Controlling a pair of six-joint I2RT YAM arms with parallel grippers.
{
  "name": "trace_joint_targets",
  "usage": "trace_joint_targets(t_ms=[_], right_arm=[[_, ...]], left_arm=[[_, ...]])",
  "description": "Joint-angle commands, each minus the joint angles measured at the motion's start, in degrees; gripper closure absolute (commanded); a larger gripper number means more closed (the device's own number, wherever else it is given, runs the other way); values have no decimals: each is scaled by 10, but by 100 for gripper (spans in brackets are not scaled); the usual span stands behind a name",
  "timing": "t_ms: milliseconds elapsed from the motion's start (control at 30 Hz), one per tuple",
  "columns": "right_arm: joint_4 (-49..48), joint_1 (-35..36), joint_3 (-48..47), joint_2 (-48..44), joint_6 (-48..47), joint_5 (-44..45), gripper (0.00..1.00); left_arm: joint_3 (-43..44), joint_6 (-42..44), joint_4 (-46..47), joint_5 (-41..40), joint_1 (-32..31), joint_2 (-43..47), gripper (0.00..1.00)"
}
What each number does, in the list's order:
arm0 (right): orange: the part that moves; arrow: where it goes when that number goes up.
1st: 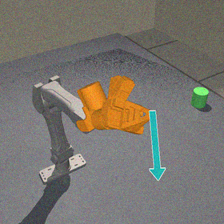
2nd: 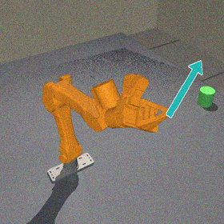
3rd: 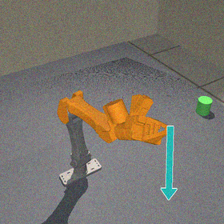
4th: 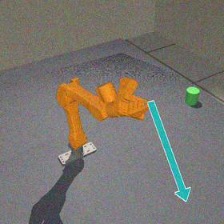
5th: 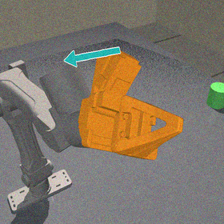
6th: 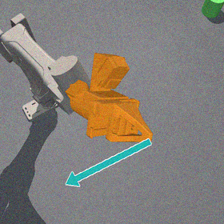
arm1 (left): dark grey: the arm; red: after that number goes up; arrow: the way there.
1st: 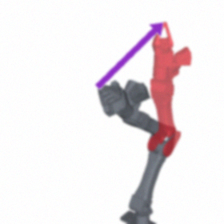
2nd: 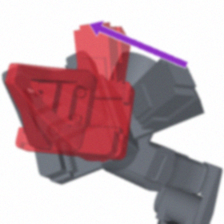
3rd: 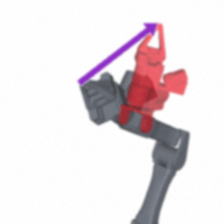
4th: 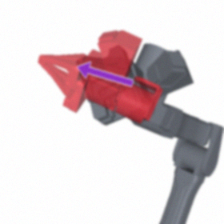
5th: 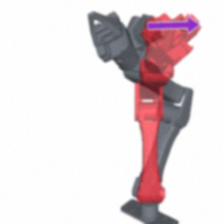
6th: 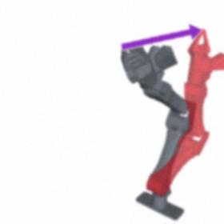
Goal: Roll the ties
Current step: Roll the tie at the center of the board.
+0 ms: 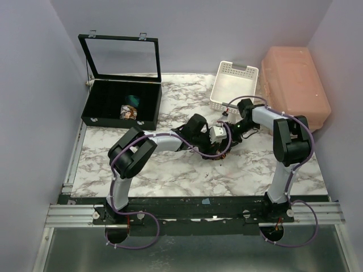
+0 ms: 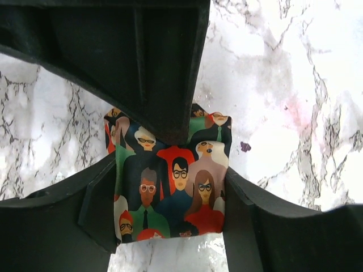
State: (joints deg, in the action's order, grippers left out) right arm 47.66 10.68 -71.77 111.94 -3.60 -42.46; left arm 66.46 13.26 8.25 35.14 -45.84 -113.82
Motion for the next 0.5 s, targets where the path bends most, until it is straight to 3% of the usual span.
trace_joint_targets(t_ms=[0, 133, 300, 400, 467], right_arm=[[-30, -5, 8, 29, -34, 119, 100], [-33, -8, 16, 24, -36, 131, 100], [-24, -17, 4, 10, -30, 88, 97], [-10, -48, -2, -8, -10, 48, 72], [6, -72, -5, -17, -7, 23, 64]], left_arm=[[30, -1, -28, -3, -7, -30, 44], [29, 15, -42, -5, -7, -39, 51], [28, 26, -59, -13, -11, -46, 74], [26, 30, -65, -19, -13, -47, 77], [25, 31, -70, -24, -14, -48, 78]])
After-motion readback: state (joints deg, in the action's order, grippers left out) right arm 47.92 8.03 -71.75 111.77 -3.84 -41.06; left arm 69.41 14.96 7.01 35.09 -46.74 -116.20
